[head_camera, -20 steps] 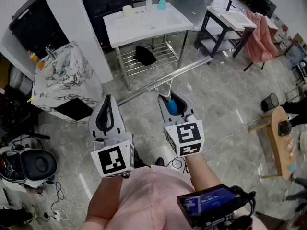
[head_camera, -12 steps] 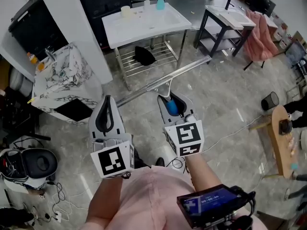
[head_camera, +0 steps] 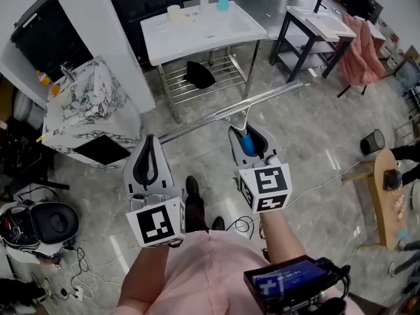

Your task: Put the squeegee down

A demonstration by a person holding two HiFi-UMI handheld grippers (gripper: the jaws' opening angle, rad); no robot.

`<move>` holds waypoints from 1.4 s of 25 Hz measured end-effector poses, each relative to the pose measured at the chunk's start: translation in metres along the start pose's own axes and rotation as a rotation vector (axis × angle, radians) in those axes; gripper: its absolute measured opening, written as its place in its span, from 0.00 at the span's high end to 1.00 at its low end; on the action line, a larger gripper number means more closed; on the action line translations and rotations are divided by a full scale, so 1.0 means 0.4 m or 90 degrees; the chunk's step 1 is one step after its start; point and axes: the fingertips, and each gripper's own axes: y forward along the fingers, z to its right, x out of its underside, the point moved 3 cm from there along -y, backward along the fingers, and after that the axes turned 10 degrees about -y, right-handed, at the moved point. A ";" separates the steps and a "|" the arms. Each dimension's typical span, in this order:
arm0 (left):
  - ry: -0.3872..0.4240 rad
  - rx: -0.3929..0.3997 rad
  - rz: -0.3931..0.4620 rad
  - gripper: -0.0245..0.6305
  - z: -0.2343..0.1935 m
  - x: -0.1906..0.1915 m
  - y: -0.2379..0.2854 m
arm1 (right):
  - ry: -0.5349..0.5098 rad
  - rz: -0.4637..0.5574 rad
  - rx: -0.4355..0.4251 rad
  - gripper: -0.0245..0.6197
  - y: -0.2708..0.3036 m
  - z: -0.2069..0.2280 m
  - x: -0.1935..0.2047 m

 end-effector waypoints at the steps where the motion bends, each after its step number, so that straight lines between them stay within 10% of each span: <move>1: -0.004 -0.002 -0.003 0.95 -0.005 0.005 0.016 | 0.001 -0.002 0.000 0.78 0.014 0.008 0.001; 35: -0.004 0.021 -0.010 0.95 -0.212 0.090 0.772 | -0.010 -0.003 -0.019 0.78 0.738 0.206 -0.116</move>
